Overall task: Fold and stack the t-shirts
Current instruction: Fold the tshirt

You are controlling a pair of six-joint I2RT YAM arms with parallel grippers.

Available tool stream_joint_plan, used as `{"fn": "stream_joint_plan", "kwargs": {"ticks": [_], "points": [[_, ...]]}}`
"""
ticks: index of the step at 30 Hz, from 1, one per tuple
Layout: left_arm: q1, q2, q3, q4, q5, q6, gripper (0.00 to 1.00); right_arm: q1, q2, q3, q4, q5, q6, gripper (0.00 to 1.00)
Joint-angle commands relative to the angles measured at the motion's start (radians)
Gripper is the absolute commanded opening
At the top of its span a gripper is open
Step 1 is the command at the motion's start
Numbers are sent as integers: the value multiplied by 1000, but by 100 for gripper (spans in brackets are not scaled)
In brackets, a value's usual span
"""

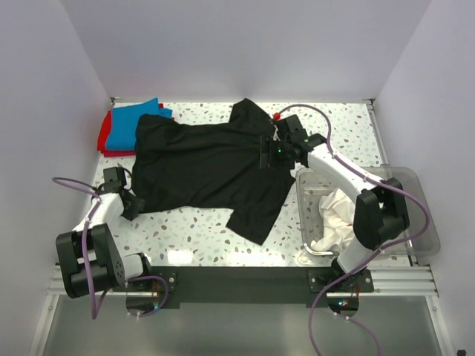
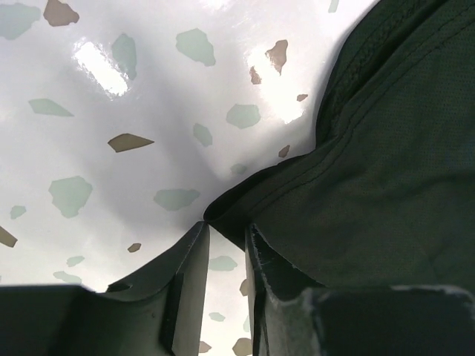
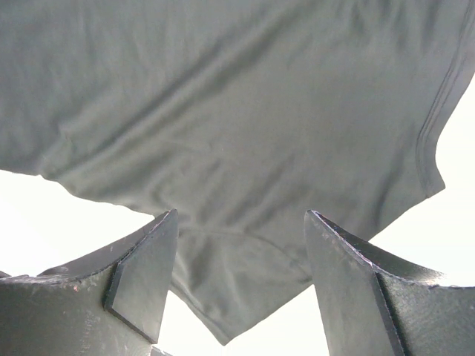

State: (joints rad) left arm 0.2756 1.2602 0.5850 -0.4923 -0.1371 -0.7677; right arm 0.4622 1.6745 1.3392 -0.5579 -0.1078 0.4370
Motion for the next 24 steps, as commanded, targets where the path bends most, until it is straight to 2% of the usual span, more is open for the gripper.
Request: {"fn": "stream_joint_plan", "kwargs": {"ticks": [1,3,6,11,24], "points": [[14,13,-2,35,-7,18,30,39,-59,-40,-20,11,-38,72],[20,13,-2,50,-7,34,30,71,-77,-72,-20,0,-47,72],[25,24,-2,67,2,50,24,118,-97,-121,-28,-7,-55,72],[34,34,-4,104,16,74,1,182,-140,-219,-40,-10,-64,71],[34,12,61,107,88,123,0,271,-194,-396,-76,-27,2,65]]}}
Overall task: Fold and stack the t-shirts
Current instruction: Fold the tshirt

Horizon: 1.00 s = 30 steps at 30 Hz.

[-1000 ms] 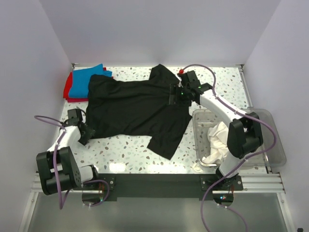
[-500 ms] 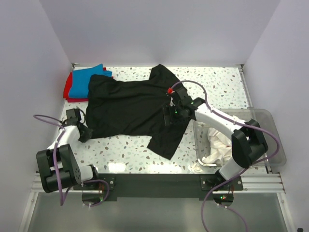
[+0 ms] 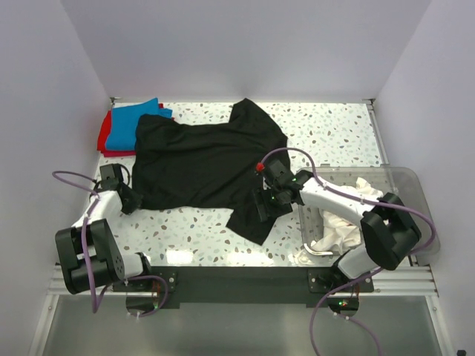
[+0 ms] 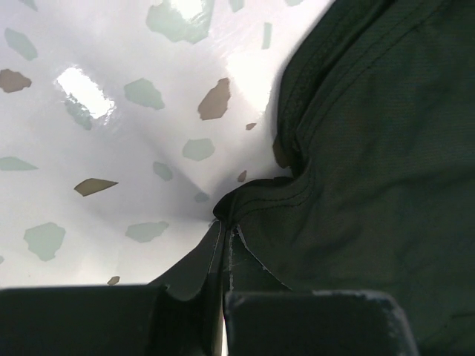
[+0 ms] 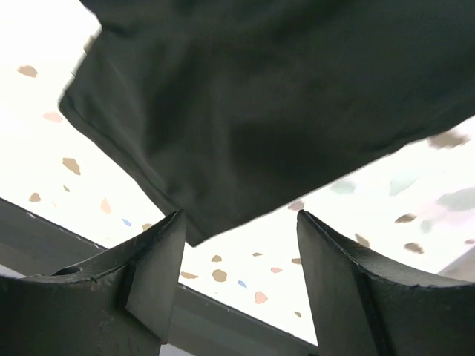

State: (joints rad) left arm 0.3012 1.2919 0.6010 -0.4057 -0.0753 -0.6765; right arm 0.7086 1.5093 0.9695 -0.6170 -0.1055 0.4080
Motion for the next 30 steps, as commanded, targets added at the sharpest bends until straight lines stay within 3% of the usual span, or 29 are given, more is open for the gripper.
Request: {"fn": "stream_joint_plan", "kwargs": {"ticks": [1,17,26,29,30], "points": [[10,-25,49,18,29,34,0,32,-29,-44,-10,-31,38,64],[12,-40,22,25,63,34,0,153,92,-114,100,-118,45,56],[16,-39,37,13,68,49,0,187,120,-118,68,-71,83,50],[18,-37,36,15,71,49,0,199,118,-126,46,-40,103,40],[18,-39,37,15,71,51,0,201,129,-127,36,-19,110,32]]}}
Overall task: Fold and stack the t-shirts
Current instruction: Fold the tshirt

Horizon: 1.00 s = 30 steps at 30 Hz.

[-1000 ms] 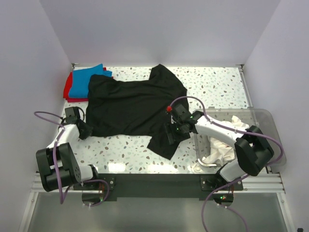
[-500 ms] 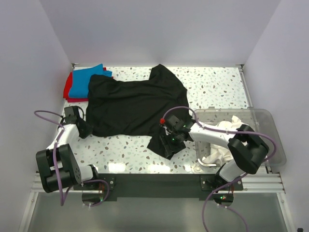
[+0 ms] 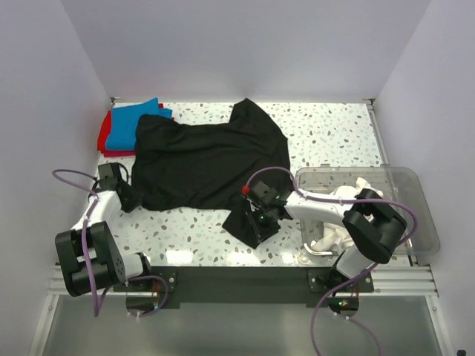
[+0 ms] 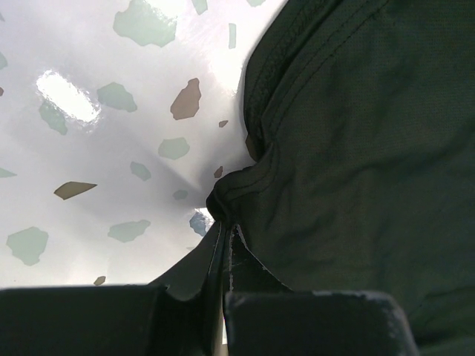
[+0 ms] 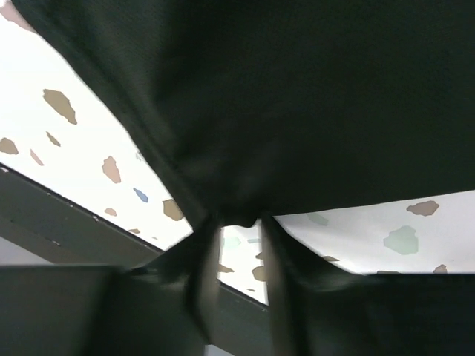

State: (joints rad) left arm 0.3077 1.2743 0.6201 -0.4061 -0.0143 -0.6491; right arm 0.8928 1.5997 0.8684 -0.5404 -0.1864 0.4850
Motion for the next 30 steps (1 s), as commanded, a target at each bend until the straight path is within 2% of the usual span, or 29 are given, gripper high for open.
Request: {"fn": "stream_joint_plan", "kwargs": {"ticks": [1,3,8,12,16,20,30], "points": [[11,-21,13,16,8,22,0,20,43,-31,-46,71,36,28],[11,-21,13,16,10,22,0,18,63,-34,-58,103,53,16],[19,-20,6,20,8,31,0,20,77,-42,-75,160,72,0],[22,-23,7,23,31,29,0,20,62,-29,-145,229,102,0],[24,-30,21,3,31,49,0,20,-50,4,-236,283,130,0],[24,-58,33,-25,16,75,0,20,-136,61,-318,285,136,0],[24,-180,46,-140,-30,97,0,20,-188,204,-536,274,115,0]]}}
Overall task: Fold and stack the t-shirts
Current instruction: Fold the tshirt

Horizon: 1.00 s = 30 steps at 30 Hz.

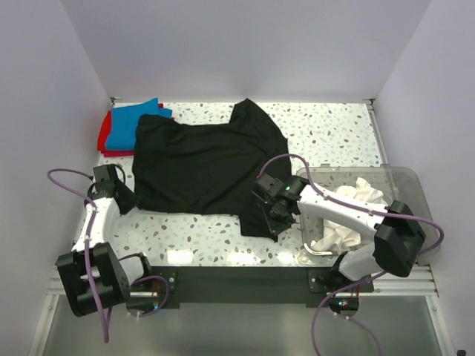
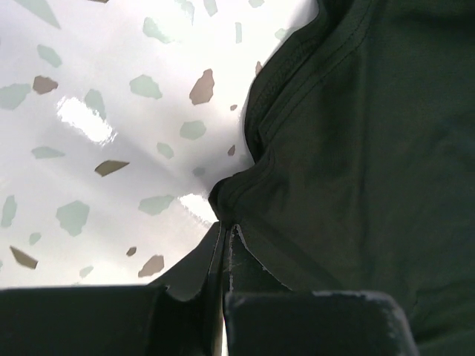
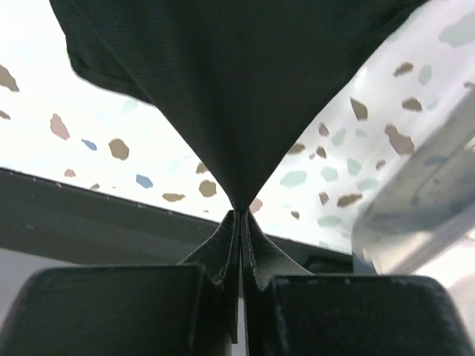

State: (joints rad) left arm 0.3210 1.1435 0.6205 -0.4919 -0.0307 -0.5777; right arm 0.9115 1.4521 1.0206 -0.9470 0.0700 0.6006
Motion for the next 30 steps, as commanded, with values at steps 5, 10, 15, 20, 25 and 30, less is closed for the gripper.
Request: {"fn": "stream_joint_plan", "kwargs": {"ticks": [5,10,15,20,25,30], "points": [[10,-111,77,-143,-9,6,0,1,-70,99,-202,8,8,0],[10,-125,93,-191,25,-14,0,1,-87,124,-240,-7,19,0],[12,-131,160,-281,9,16,0,0,-85,148,-250,3,27,0],[10,-32,212,-240,100,93,0,-55,5,213,-191,1,-15,0],[10,157,289,-200,242,163,0,-187,85,291,-95,-67,-87,0],[9,268,361,-169,339,205,0,-287,229,430,-64,-113,-171,0]]}}
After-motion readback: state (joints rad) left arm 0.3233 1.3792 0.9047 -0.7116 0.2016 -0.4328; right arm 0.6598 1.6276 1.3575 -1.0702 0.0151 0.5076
